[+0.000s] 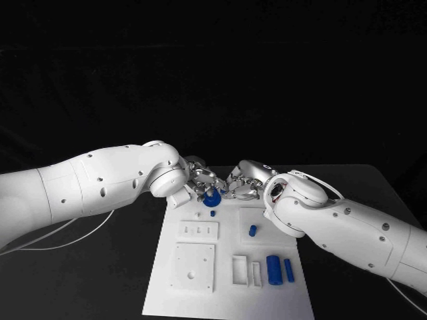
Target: Assemble the parts on the task board
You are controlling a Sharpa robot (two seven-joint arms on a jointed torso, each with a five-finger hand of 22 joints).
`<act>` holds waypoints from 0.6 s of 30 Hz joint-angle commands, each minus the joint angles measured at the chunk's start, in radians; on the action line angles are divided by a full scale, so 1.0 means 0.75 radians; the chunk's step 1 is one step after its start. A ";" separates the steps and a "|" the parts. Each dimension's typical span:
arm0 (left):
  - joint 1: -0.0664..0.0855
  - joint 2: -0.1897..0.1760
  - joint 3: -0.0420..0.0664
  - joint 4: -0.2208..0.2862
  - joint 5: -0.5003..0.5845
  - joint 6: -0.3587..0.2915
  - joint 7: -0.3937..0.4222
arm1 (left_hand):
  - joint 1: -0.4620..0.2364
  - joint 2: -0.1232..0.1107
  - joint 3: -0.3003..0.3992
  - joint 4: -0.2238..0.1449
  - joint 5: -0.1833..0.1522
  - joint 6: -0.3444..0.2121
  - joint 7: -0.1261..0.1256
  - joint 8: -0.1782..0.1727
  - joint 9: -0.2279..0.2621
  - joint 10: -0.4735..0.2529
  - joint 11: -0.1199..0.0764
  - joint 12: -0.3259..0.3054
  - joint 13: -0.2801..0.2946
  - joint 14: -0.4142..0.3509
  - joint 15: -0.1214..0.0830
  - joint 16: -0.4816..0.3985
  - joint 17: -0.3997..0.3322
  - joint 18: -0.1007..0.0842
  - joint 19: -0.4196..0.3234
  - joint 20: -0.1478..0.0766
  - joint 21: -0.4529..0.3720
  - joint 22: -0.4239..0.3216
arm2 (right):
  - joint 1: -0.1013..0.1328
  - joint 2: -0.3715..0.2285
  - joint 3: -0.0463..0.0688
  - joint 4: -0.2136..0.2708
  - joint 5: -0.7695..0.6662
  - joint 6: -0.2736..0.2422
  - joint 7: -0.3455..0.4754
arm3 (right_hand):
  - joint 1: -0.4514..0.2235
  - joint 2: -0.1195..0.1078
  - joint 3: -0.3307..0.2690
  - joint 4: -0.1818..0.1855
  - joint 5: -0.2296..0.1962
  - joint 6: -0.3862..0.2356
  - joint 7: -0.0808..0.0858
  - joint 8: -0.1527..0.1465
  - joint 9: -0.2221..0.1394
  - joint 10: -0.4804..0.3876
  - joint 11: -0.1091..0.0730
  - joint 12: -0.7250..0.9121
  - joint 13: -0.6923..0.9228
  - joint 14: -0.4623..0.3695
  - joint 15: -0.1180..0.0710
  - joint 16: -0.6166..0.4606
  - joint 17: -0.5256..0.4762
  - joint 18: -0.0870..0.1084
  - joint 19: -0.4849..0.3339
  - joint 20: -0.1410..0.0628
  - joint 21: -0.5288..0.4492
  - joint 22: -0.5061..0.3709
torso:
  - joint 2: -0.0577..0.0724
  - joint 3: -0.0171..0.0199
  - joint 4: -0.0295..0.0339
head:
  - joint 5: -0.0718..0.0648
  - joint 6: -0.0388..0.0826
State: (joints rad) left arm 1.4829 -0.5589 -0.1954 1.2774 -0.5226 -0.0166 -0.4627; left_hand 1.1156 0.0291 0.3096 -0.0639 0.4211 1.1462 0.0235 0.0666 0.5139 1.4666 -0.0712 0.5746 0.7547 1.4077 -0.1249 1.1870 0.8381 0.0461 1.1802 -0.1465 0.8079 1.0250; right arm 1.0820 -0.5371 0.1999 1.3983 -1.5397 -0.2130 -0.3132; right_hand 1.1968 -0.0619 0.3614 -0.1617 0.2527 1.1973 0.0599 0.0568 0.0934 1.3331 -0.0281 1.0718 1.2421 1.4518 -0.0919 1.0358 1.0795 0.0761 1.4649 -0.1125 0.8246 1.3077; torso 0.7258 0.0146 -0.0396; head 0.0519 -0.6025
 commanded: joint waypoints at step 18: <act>0.001 -0.003 0.001 0.002 0.129 -0.059 0.025 | -0.049 -0.053 0.156 -0.132 0.097 0.140 -0.062 0.000 0.649 0.047 -0.026 0.005 -0.006 -0.003 -0.017 0.014 0.024 -0.002 0.013 -0.009 -0.043 0.051 | -0.002 -0.017 -0.002 -0.004 0.035 -0.067 0.055 | -0.004 -0.057 -0.135 0.069 0.117 -0.079 0.022 0.008 -0.026 -0.034 0.011 -0.071 -0.052 -0.001 0.004 -0.045 -0.032 0.004 0.053 0.004 -0.059 0.119 | -0.001 0.0010 -0.0005 | 0.002 0.006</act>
State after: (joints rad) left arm 1.4827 -0.5612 -0.1957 1.2758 -0.4537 -0.0490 -0.4626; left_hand 1.0764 -0.0060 0.3738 -0.1056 0.4912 1.1682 0.0455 0.0638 0.5434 1.4649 -0.0847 0.5747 0.7523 1.4060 -0.1377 1.1926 0.8547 0.0461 1.1886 -0.1518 0.7816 1.0623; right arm 1.0814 -0.5469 0.1980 1.3926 -1.5234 -0.2322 -0.2918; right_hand 1.1943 -0.0964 0.2682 -0.1127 0.3340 1.1451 0.0763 0.0609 0.0753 1.3164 -0.0197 1.0239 1.2074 1.4517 -0.0919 1.0056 1.0581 0.0762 1.4649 -0.1125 0.7853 1.3076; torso 0.7250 0.0147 -0.0396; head 0.0538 -0.5988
